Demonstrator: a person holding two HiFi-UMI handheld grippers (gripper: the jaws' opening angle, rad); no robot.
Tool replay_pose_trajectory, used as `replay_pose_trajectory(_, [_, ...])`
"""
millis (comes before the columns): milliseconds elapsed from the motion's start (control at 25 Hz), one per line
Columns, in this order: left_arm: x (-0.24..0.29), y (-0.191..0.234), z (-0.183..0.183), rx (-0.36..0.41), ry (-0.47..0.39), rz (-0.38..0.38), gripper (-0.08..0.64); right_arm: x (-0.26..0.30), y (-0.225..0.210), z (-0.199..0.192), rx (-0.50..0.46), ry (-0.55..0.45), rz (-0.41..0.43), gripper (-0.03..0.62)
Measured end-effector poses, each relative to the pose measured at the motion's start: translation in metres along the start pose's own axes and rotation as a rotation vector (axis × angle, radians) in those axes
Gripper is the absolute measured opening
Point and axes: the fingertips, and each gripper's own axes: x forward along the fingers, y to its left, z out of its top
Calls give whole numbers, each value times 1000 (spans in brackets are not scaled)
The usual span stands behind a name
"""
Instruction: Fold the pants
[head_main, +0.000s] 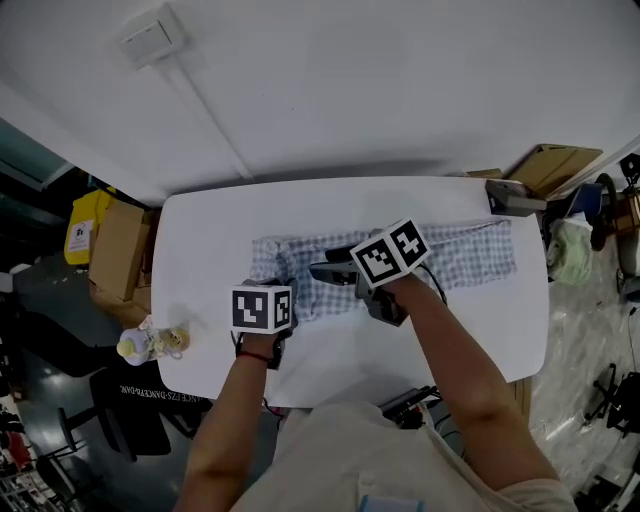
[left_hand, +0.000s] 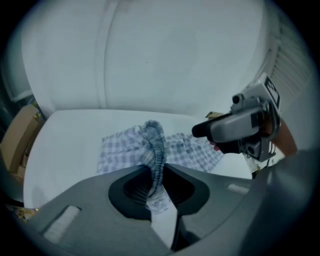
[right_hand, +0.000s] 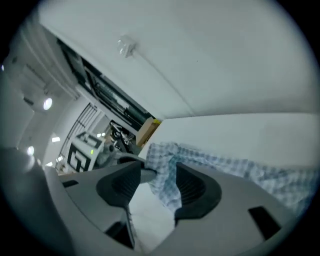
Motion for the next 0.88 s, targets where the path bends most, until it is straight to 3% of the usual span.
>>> replay_pose_trajectory(120, [6, -7, -2, 85, -23, 95, 71, 19, 4, 4, 197, 8, 43, 243])
replay_pose_trajectory(240, [11, -14, 1, 168, -26, 153, 71, 37, 1, -1, 266, 65, 23, 257])
replay_pose_trajectory(400, [17, -26, 3, 236, -23, 151, 71, 53, -1, -4, 289, 122, -8, 259])
replay_pose_trajectory(560, [19, -28, 3, 260, -35, 148, 71, 62, -11, -8, 272, 164, -92, 253])
replay_pose_trajectory(680, [20, -31, 3, 264, -61, 115, 71, 65, -15, -9, 260, 167, -122, 158])
replay_pose_trajectory(880, [19, -35, 3, 242, -82, 33, 91, 63, -20, -8, 224, 181, -143, 117])
